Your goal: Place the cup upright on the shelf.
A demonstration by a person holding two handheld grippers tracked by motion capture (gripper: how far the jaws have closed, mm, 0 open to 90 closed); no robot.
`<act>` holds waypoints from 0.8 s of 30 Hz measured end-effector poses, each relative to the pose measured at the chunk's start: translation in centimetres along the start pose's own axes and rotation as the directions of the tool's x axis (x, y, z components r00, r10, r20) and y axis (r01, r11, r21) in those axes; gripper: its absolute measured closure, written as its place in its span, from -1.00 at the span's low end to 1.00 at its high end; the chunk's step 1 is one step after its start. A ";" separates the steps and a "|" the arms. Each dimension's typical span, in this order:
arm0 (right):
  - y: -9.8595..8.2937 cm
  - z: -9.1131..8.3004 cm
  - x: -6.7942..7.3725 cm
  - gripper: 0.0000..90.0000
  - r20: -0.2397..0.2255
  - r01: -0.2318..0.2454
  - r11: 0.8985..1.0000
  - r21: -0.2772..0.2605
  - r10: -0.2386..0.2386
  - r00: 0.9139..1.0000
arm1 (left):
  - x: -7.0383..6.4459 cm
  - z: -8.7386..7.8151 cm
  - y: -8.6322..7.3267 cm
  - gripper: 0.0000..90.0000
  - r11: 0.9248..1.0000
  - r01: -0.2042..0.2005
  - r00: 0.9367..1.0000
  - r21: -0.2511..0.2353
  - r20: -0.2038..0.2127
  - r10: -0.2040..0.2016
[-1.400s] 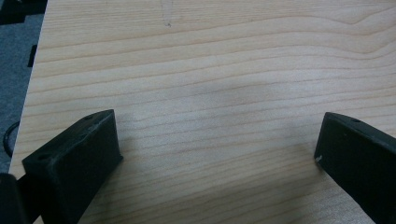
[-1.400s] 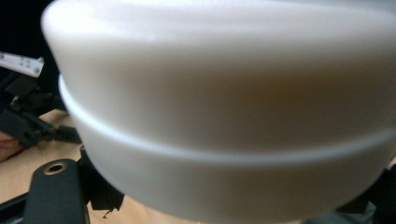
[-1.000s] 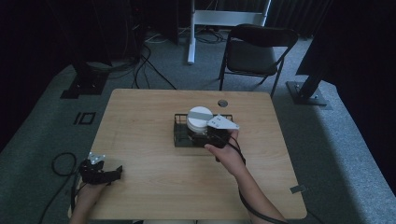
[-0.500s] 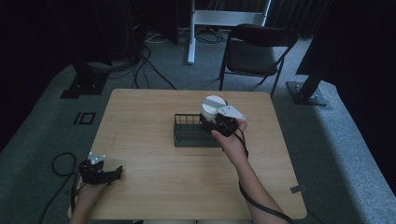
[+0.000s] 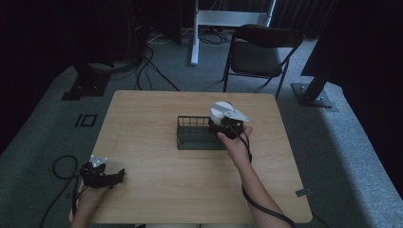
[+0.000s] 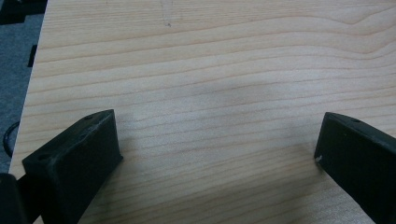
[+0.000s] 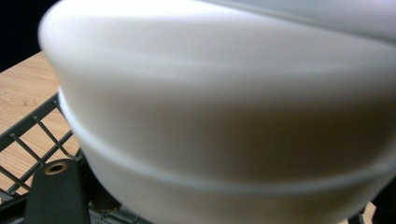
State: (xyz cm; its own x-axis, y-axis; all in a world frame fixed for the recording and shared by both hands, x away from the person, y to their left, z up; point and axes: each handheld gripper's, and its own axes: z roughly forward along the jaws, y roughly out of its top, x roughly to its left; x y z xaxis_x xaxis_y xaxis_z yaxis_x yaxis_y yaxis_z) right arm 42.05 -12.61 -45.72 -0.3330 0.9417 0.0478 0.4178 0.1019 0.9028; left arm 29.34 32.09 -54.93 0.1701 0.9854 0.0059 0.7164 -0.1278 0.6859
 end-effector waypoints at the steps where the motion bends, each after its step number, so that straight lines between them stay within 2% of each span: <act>1: -0.1 0.1 0.0 -0.60 0.003 -0.001 1.000 0.000 0.001 1.000 | 0.0 0.0 0.0 -0.99 1.000 0.000 1.000 0.000 0.000 0.000; 4: -0.2 0.3 -0.1 -0.60 0.010 0.005 1.000 0.016 -0.005 1.000 | 0.0 0.0 0.0 -0.99 1.000 0.000 1.000 0.000 0.000 0.000; 14: -1.1 1.2 -0.2 -0.60 -0.013 -0.017 0.998 0.064 0.018 1.000 | 0.0 0.0 0.0 -0.99 1.000 0.000 1.000 0.000 0.000 0.000; 21: -1.2 1.4 -0.2 -0.60 -0.010 0.009 0.998 0.070 -0.009 1.000 | 0.0 0.0 0.0 -0.99 1.000 0.000 1.000 0.000 0.000 0.000; 24: -1.3 1.4 0.0 -0.60 0.009 0.027 0.997 0.074 -0.028 1.000 | 0.0 0.0 0.0 -0.99 1.000 0.000 1.000 0.000 0.000 0.000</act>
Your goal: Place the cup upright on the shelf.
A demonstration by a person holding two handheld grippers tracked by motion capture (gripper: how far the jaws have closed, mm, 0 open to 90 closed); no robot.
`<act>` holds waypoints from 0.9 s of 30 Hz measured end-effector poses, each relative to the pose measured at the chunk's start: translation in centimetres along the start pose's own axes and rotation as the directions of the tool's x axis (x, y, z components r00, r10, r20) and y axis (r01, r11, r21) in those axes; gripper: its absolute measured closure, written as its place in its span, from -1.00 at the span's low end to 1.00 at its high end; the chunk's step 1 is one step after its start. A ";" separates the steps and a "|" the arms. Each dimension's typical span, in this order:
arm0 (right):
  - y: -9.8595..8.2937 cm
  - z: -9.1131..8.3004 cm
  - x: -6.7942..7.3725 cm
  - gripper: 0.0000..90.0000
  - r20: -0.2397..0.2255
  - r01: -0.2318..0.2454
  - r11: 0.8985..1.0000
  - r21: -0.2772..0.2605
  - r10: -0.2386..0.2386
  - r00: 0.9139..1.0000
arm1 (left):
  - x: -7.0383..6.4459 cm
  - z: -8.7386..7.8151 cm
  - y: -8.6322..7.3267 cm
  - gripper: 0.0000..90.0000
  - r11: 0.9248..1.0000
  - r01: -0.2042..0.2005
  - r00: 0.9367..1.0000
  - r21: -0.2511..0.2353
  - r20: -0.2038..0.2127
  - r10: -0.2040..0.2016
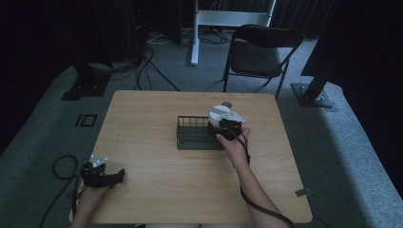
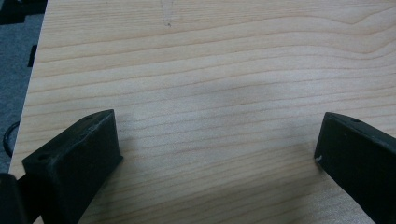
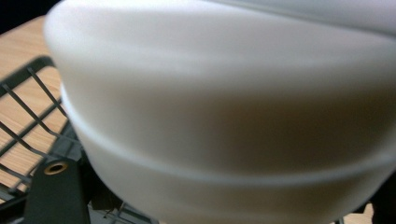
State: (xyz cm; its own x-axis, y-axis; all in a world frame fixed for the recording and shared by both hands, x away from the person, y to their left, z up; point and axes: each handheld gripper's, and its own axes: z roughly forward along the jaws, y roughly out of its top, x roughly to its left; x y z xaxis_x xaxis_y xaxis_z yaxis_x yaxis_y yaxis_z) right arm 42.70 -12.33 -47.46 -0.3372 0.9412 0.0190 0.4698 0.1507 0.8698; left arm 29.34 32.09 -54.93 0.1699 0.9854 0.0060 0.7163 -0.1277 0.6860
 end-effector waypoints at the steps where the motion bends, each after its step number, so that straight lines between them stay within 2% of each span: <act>1: 0.0 0.0 0.0 -0.61 0.000 0.002 1.000 -0.001 -0.002 1.000 | 0.0 0.0 0.0 -0.99 1.000 0.000 1.000 0.000 0.000 0.000; 5: -0.1 -0.2 0.0 -0.61 -0.005 -0.001 1.000 -0.003 0.000 1.000 | 0.0 0.0 0.0 -0.99 1.000 0.000 1.000 0.000 0.000 0.000; 8: -0.7 -0.1 -0.2 -0.62 -0.022 -0.018 0.999 0.030 0.019 1.000 | 0.0 0.0 0.0 -0.99 1.000 0.000 1.000 0.000 0.000 0.000; 10: -1.0 -0.2 -0.3 -0.61 -0.021 -0.024 1.000 0.015 0.024 0.999 | 0.0 0.0 0.0 -0.99 1.000 0.000 1.000 0.000 0.000 0.000; 15: -1.3 -0.4 -0.3 -0.67 -0.024 0.002 1.000 0.009 -0.002 1.000 | 0.0 0.0 0.0 -0.99 1.000 0.000 1.000 0.000 0.000 0.000; 19: -1.4 -0.7 -0.4 -0.70 -0.036 -0.012 1.000 0.002 0.012 0.999 | 0.0 0.0 0.0 -0.99 1.000 0.000 1.000 0.000 0.000 0.000; 21: -1.4 -0.9 -0.5 -0.71 -0.046 -0.039 0.999 -0.007 0.039 0.998 | 0.0 0.0 0.0 -0.99 1.000 0.000 1.000 0.000 0.000 0.000; 27: -1.5 -1.6 -0.6 -0.72 -0.055 -0.043 0.999 -0.025 0.041 0.998 | 0.0 0.0 0.0 -0.99 1.000 0.000 1.000 0.000 0.000 0.000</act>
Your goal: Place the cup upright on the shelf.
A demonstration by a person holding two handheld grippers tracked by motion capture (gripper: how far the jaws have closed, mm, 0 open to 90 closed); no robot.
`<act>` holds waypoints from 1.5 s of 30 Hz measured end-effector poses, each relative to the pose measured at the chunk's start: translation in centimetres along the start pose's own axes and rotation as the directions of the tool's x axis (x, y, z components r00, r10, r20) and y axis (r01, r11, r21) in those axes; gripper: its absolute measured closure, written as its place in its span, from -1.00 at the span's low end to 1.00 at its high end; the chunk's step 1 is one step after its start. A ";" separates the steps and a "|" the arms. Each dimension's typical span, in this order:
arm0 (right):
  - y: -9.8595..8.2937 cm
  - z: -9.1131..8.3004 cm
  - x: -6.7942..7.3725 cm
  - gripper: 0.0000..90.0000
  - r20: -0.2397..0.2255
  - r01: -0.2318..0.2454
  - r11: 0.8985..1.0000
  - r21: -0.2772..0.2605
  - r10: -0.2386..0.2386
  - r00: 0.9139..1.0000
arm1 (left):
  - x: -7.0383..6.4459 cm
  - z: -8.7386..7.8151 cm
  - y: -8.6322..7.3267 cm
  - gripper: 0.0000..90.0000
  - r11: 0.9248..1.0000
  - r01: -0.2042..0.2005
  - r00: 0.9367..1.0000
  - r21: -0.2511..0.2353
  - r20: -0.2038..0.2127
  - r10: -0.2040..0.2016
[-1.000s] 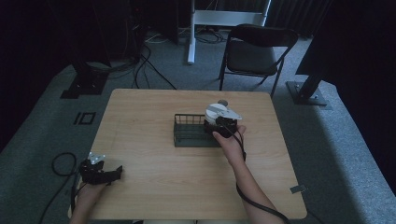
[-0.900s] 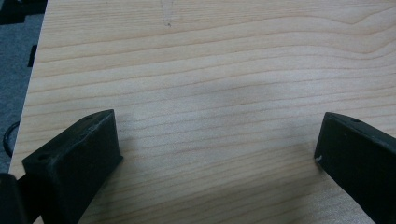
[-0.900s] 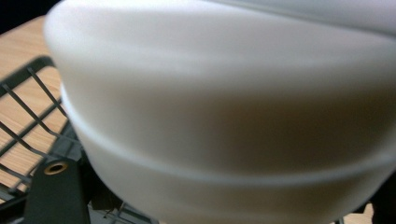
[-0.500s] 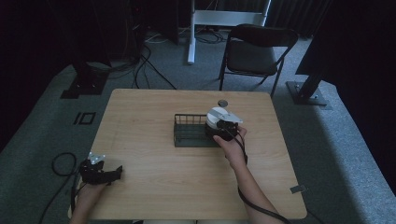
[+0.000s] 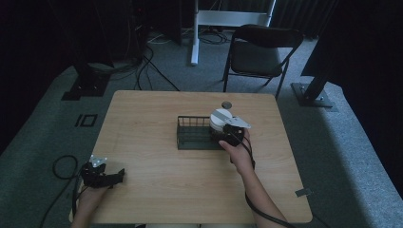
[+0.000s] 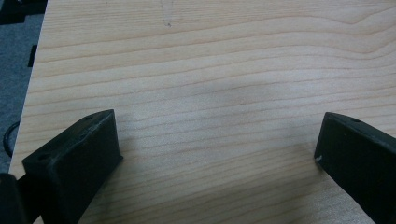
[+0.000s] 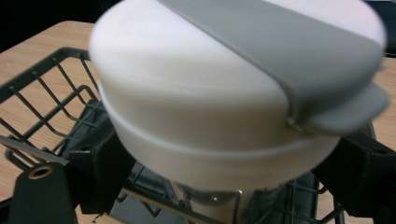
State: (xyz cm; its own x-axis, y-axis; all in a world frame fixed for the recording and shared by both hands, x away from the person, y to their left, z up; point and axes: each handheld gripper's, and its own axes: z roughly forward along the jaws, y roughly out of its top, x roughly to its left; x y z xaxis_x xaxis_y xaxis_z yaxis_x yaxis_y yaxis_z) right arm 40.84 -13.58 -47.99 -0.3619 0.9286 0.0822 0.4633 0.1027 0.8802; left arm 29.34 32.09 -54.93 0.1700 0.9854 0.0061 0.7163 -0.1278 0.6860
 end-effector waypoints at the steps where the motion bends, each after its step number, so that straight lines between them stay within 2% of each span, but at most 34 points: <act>1: 0.0 0.0 0.0 -0.72 0.000 0.000 1.000 0.000 0.000 1.000 | 0.0 0.0 0.0 -0.99 1.000 0.000 1.000 0.000 0.000 0.000; 10: -0.4 -1.1 -0.1 -0.72 -0.005 0.007 1.000 -0.024 -0.007 1.000 | 0.0 0.0 0.0 -0.99 1.000 0.000 1.000 0.000 0.000 0.000; 17: -0.8 -2.2 -0.5 -0.71 -0.037 -0.006 0.999 -0.048 0.005 0.999 | 0.0 0.0 0.0 -0.99 1.000 0.000 1.000 0.000 0.000 0.000; 20: -0.8 -2.7 -0.7 -0.71 -0.036 -0.005 0.998 -0.055 0.004 0.999 | 0.0 0.0 0.0 -0.99 1.000 0.000 1.000 0.000 0.000 0.000; 31: -1.2 -4.3 -1.7 -0.71 -0.010 0.010 0.998 -0.063 -0.010 1.000 | 0.0 0.0 0.0 -0.99 1.000 0.000 1.000 0.000 0.000 0.000; 45: -3.1 -5.5 -3.9 -0.72 0.019 -0.014 0.999 -0.038 0.015 1.000 | 0.0 0.0 0.0 -0.99 1.000 0.000 1.000 0.000 0.000 0.000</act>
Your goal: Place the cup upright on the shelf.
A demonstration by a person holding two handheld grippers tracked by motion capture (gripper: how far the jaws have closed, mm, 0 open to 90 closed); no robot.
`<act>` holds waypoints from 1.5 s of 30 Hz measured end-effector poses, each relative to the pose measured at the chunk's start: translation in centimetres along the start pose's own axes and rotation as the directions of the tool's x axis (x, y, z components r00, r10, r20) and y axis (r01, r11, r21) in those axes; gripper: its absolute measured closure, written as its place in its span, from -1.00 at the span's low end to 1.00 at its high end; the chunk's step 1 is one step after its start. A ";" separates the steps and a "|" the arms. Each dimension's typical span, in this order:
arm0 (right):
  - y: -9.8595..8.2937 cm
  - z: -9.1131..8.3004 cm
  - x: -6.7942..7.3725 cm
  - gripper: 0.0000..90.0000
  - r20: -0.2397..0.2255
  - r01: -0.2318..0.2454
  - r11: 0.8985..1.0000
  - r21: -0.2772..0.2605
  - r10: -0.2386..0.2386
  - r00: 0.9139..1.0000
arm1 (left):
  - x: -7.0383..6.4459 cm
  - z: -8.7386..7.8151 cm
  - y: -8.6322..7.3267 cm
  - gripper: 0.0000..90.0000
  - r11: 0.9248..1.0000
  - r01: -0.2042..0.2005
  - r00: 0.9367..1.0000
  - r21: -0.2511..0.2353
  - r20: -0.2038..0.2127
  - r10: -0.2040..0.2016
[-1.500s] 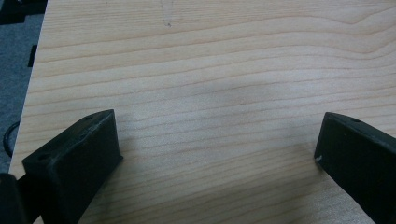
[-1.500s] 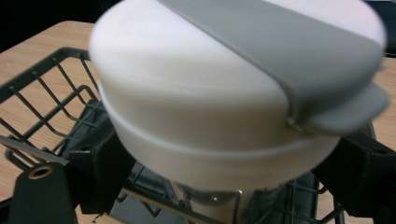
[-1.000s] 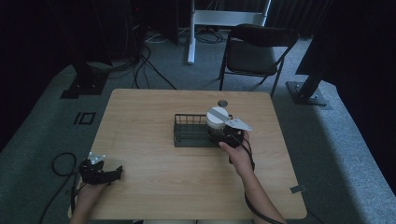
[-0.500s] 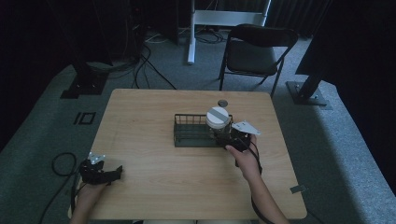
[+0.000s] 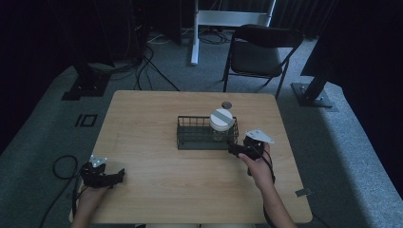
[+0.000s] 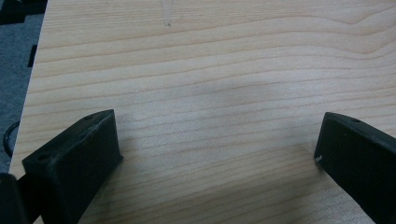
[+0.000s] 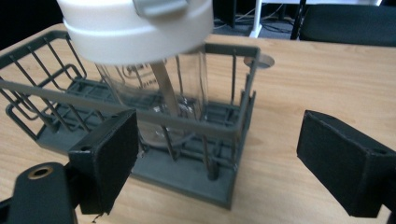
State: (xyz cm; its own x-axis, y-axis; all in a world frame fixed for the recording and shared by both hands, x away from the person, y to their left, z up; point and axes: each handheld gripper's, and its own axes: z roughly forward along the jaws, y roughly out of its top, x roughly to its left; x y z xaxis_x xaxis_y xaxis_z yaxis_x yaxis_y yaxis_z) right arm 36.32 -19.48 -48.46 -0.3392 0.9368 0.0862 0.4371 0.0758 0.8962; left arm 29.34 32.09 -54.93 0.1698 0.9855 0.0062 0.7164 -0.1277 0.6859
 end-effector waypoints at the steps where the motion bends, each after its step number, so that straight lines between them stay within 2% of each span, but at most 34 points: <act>1: -0.2 -0.1 -0.2 -0.72 0.000 -0.003 1.000 0.004 0.003 1.000 | 0.0 0.0 0.0 -0.99 1.000 0.000 1.000 0.000 0.000 0.000; 3: -0.6 -0.2 -0.5 -0.72 0.015 0.004 1.000 0.008 -0.004 1.000 | 0.0 0.0 0.0 -0.99 1.000 0.000 1.000 0.000 0.000 0.000; 20: -4.0 -0.8 -3.8 -0.72 0.094 -0.035 0.996 0.079 0.028 0.995 | 0.0 0.0 0.0 -0.99 1.000 0.000 1.000 0.000 0.000 0.000; 36: -5.6 -2.2 -6.9 -0.72 0.163 -0.089 0.988 0.124 0.068 0.984 | 0.0 0.0 0.0 -0.99 1.000 0.000 1.000 0.000 0.000 0.000; 40: -5.9 -2.4 -7.4 -0.72 0.170 -0.083 0.986 0.146 0.058 0.984 | 0.0 0.0 0.0 -0.99 1.000 0.000 1.000 0.000 0.000 0.000; 45: -6.2 -2.6 -8.0 -0.73 0.203 -0.079 0.981 0.175 0.043 0.978 | 0.0 0.0 0.0 -0.99 1.000 0.000 1.000 0.000 0.000 0.000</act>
State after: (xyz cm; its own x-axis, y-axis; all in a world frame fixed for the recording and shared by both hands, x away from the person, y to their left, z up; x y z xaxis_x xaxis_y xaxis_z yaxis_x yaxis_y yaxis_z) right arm 34.12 -28.38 -53.59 -0.1443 0.9889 0.0345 0.6018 0.0600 0.7964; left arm 29.34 32.09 -54.93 0.1699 0.9854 0.0063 0.7164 -0.1279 0.6859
